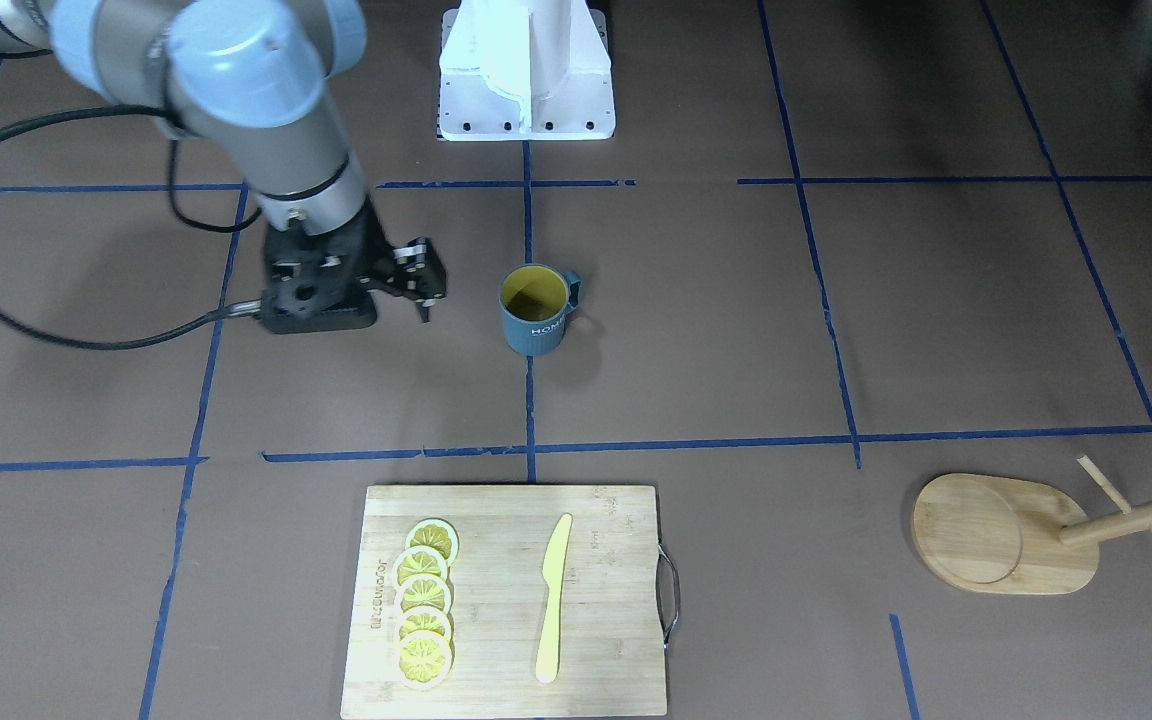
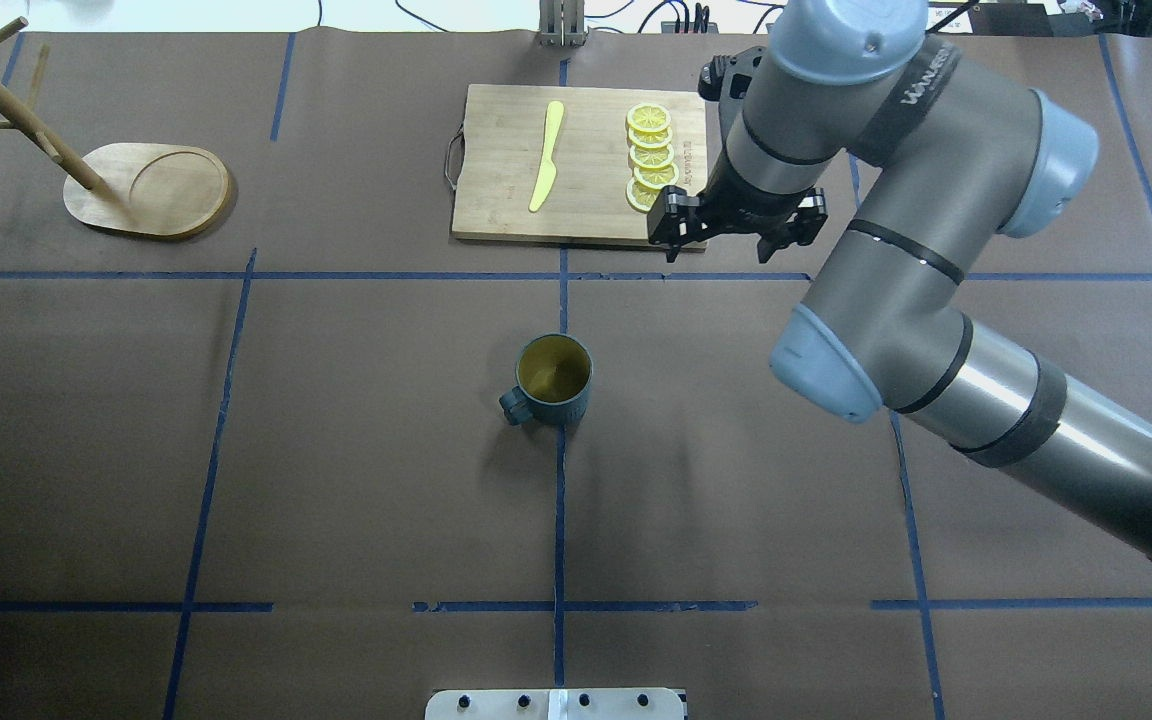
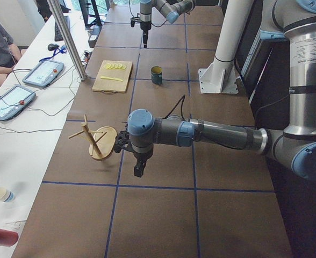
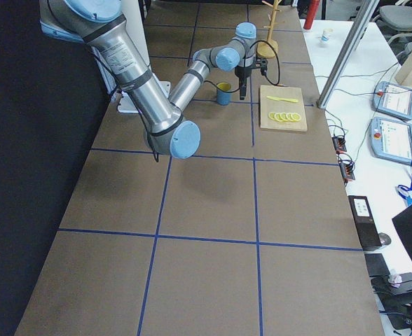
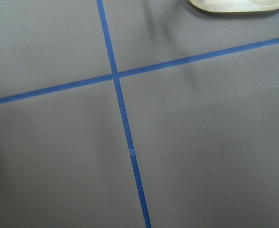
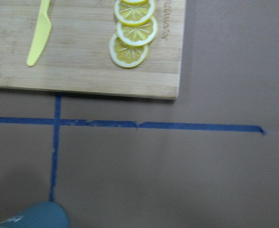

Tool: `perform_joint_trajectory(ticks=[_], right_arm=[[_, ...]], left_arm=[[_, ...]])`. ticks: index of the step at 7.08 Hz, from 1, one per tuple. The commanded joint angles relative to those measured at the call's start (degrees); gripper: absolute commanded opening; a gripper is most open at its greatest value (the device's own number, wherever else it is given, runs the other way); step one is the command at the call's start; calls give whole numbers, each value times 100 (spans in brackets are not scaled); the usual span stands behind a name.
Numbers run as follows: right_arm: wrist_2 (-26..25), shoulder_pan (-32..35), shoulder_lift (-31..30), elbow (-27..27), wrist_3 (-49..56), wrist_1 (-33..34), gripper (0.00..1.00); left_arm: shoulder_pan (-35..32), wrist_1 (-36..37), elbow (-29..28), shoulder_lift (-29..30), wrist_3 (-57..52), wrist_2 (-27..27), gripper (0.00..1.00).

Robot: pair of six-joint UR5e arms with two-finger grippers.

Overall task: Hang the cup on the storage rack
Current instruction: 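Withdraw the right arm away from the mug out of view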

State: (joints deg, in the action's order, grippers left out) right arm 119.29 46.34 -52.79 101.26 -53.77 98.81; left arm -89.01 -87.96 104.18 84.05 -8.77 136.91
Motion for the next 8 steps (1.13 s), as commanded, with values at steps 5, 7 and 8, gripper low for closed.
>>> perform_joint_trajectory(ticks=[5,7,8], right_arm=[[903,2121,-2266,113,4428,-46,99],[1069,3042,-3153,96,6080,-46,99],[1244,3543,-3550,70,6759,-46,99]], left_arm=[[6,-151,-258,507,24,108,100],[163,-893,-169,507,173,423,100],[495,-1516,-187,507,191,425,100]])
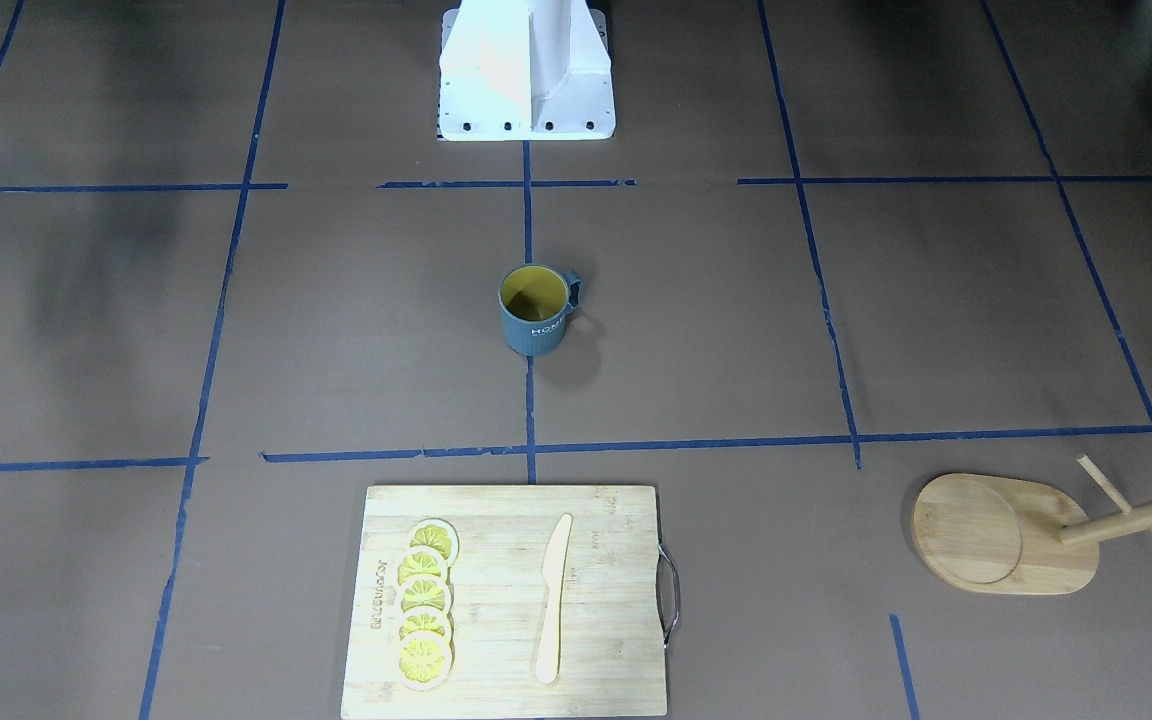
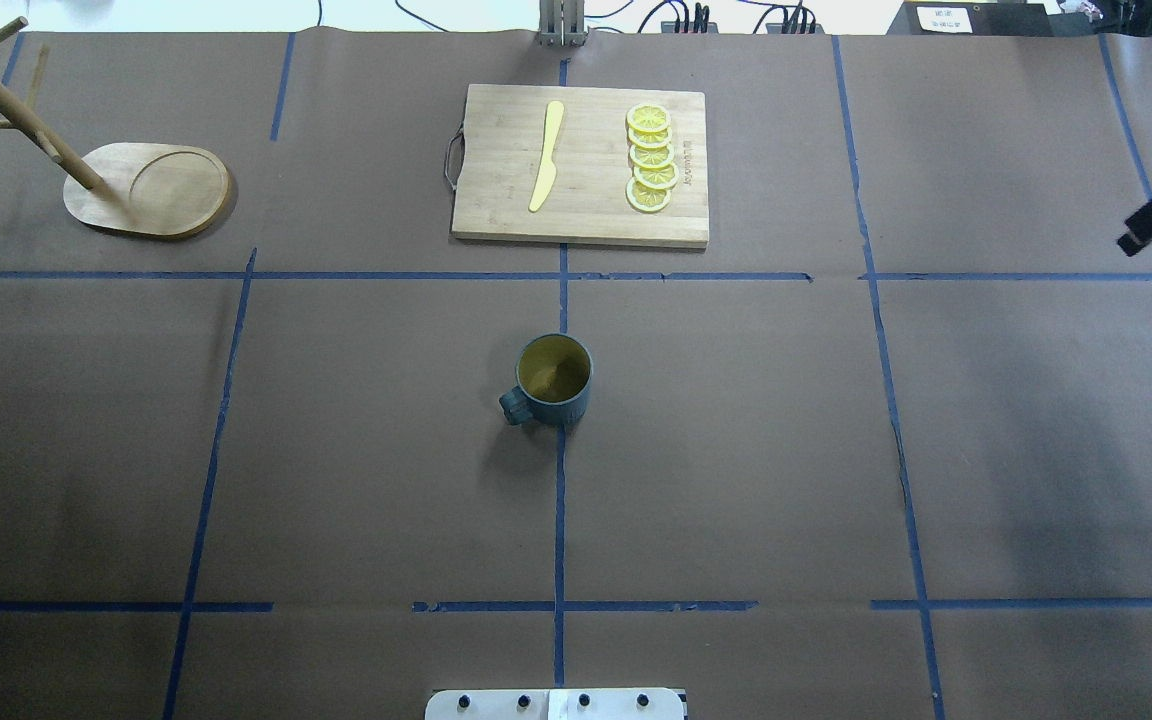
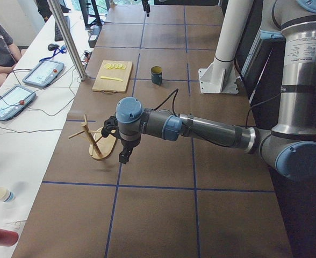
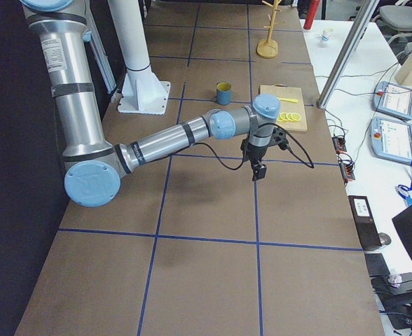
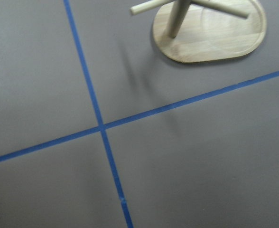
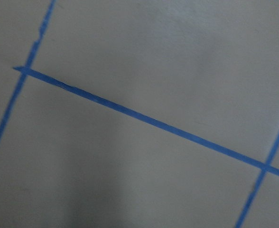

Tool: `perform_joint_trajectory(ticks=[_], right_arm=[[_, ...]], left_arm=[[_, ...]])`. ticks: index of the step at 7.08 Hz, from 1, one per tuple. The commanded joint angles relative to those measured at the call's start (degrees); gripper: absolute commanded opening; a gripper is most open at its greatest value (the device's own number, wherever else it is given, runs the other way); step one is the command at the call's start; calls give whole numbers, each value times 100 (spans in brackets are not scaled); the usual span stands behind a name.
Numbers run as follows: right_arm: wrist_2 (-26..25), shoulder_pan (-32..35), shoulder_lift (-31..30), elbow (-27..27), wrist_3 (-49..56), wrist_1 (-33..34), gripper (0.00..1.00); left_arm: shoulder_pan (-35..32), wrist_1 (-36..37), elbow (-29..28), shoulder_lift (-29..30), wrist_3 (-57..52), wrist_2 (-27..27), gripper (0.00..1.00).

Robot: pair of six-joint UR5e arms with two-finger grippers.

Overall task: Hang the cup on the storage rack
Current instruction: 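Withdraw the right arm away from the mug out of view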

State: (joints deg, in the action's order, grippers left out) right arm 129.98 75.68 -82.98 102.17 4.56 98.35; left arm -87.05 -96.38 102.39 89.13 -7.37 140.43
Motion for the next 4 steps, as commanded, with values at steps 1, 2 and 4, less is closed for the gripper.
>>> perform_joint_trajectory(ticks=[1,2,4], right_arm=[[264,1076,-996,-5,1368,0,99],[256,1368,-1471,-4,1538,0,99],[239,1423,-1494,30,1130,-9,100]], left_arm=[[467,-1325,-78,-1,60,64,100],[843,-2018,-70,8,77,64,100],[1292,-3319,-78,8,426,11,100]])
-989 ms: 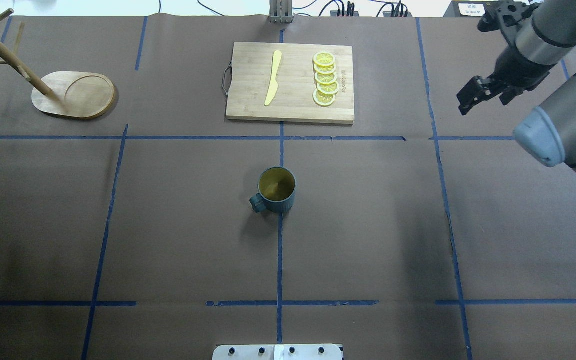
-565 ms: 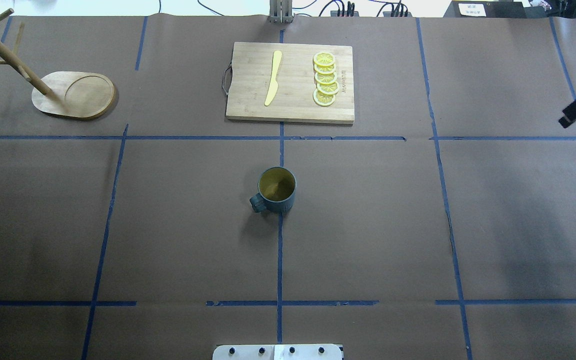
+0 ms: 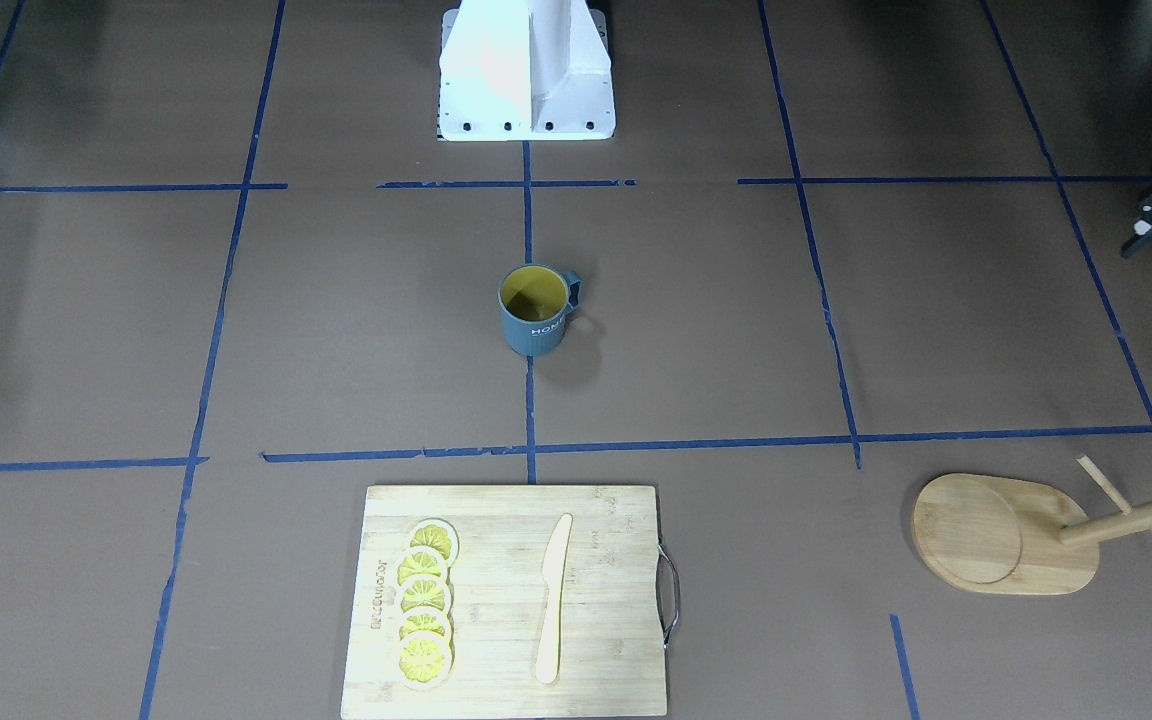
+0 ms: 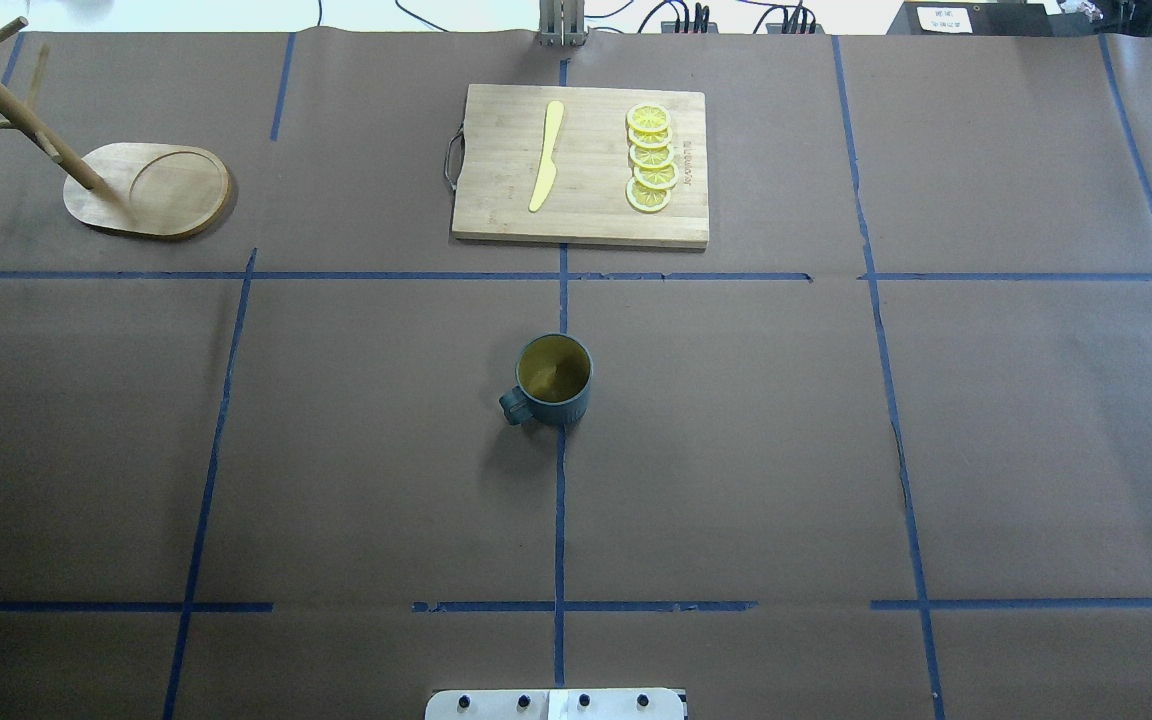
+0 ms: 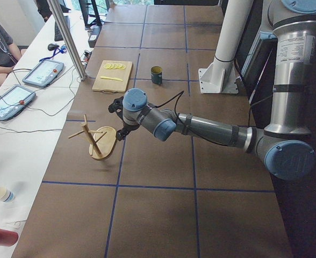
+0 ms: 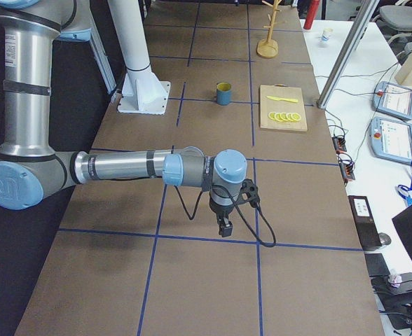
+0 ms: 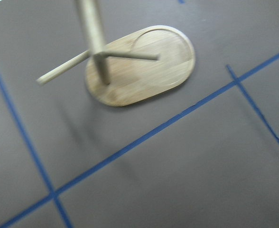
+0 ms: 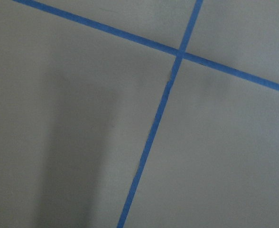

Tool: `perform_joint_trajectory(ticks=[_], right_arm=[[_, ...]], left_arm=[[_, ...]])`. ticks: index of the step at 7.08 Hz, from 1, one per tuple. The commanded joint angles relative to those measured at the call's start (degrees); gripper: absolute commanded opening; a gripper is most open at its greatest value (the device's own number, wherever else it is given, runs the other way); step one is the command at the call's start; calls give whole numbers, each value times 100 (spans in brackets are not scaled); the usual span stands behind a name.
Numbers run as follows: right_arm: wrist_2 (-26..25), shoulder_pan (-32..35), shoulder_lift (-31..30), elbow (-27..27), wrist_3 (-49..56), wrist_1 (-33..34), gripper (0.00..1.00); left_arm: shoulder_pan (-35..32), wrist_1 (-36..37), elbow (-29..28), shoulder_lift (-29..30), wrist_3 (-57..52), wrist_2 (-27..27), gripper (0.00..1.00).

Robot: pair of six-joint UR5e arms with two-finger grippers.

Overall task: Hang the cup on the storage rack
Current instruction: 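Reach the left gripper toward the teal mug's handle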

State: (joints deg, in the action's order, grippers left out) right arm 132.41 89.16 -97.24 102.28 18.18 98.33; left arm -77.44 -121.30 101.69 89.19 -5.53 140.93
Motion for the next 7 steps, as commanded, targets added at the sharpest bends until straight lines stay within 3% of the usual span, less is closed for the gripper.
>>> perform_joint_trajectory(ticks=[1,3,6,7], right_arm=[[-5,66,-15,20,-358,-7,100],[4,66,3,29,-368,-16,100],[13,66,3,29,-368,-16,100],[13,66,3,29,-368,-16,100]], left_arm=[[683,-1513,0,115,759,-222,100],[1901,-2876,9,160,1540,-1623,100],[4107,-2996,18,896,2924,-4196,100],[4532,-2987,1,1090,2935,-4666,100]])
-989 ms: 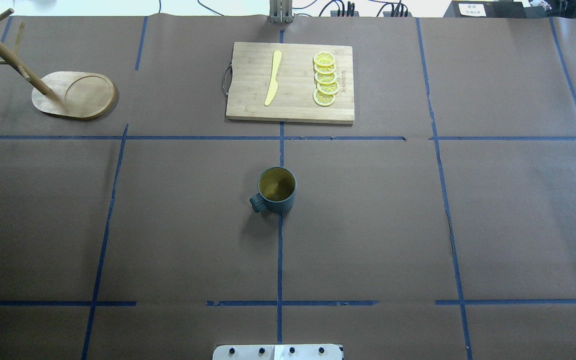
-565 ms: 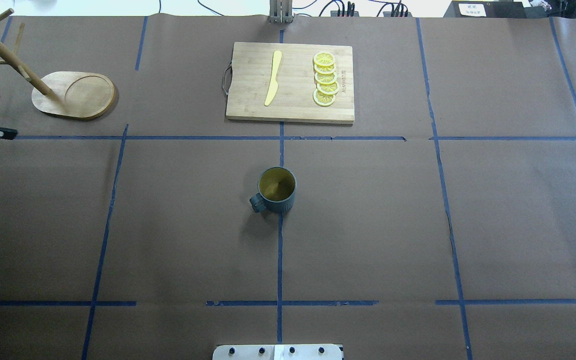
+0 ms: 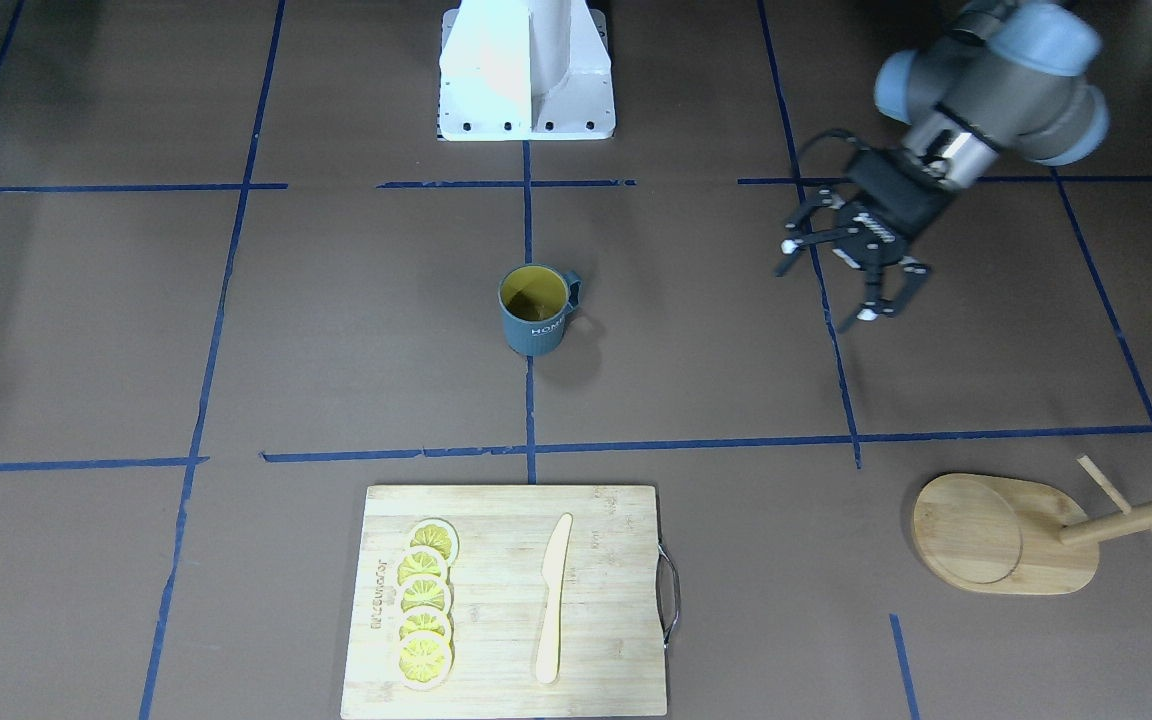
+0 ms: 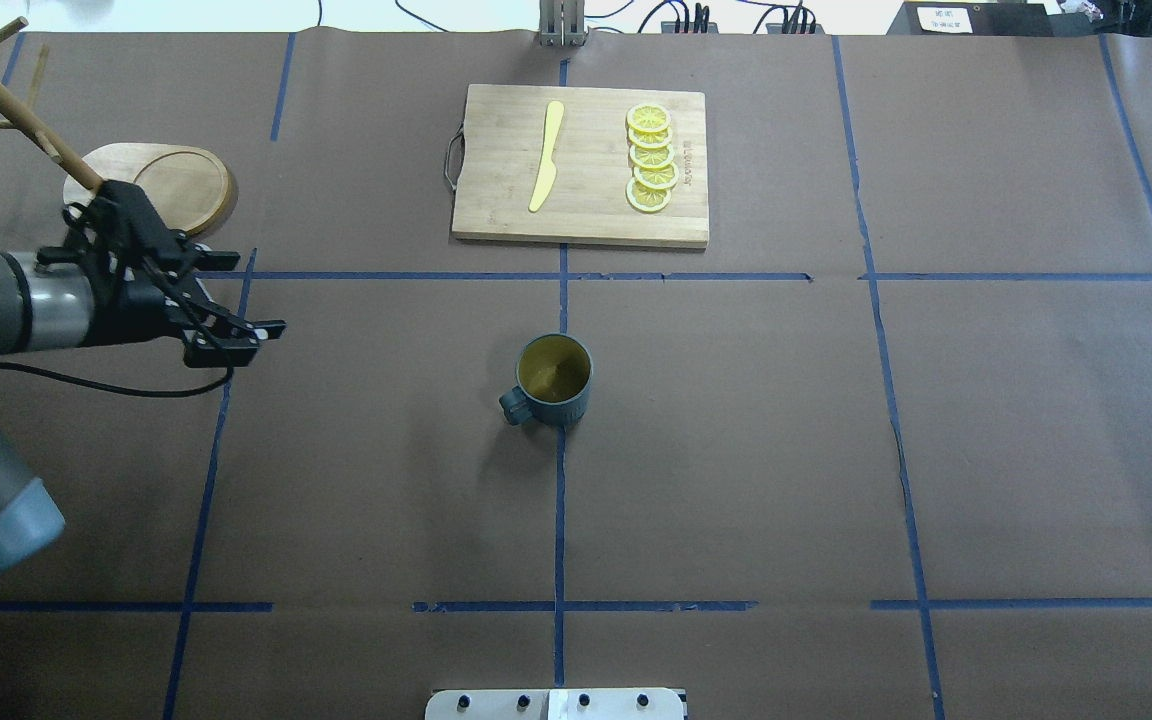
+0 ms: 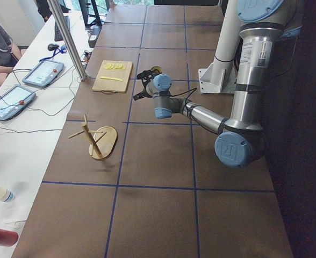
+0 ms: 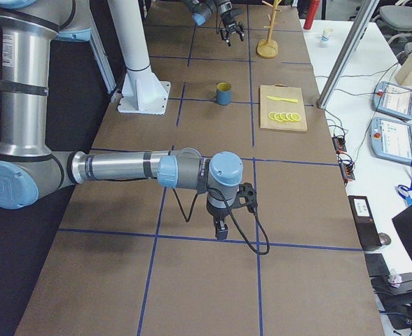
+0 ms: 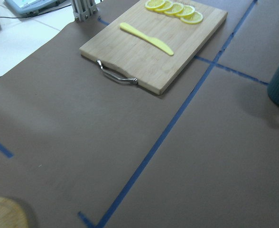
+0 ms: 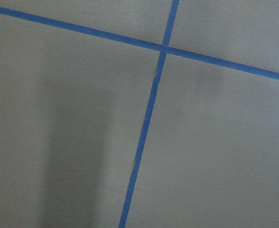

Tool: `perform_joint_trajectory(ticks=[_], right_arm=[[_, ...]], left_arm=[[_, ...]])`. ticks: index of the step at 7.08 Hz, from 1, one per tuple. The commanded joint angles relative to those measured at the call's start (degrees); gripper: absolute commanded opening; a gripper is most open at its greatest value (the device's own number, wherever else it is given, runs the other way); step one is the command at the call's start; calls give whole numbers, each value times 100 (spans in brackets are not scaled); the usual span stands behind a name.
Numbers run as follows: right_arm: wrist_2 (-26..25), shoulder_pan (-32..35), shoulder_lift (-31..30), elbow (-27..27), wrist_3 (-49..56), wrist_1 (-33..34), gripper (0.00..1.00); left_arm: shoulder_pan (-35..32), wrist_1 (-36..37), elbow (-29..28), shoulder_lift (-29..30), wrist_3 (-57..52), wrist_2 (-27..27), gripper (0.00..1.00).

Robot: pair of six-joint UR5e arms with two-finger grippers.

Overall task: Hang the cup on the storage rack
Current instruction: 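Reach the left gripper toward the teal mug's handle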

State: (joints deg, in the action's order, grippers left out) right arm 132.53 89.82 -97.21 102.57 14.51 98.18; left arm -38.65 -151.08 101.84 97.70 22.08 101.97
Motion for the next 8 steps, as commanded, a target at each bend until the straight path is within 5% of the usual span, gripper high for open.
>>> perform_joint_trajectory(ticks=[1,4,8], right_arm=[[0,0,0,0,0,-1,100],[0,0,0,-9,0,-1,100],[0,0,0,-9,0,-1,100]], left_arm=[[936,17,-67,450,174,-966,100],[1615,-35,-1092,1565,139,-1162,99],[1738,-26,-1507,1979,121,-1205,95]])
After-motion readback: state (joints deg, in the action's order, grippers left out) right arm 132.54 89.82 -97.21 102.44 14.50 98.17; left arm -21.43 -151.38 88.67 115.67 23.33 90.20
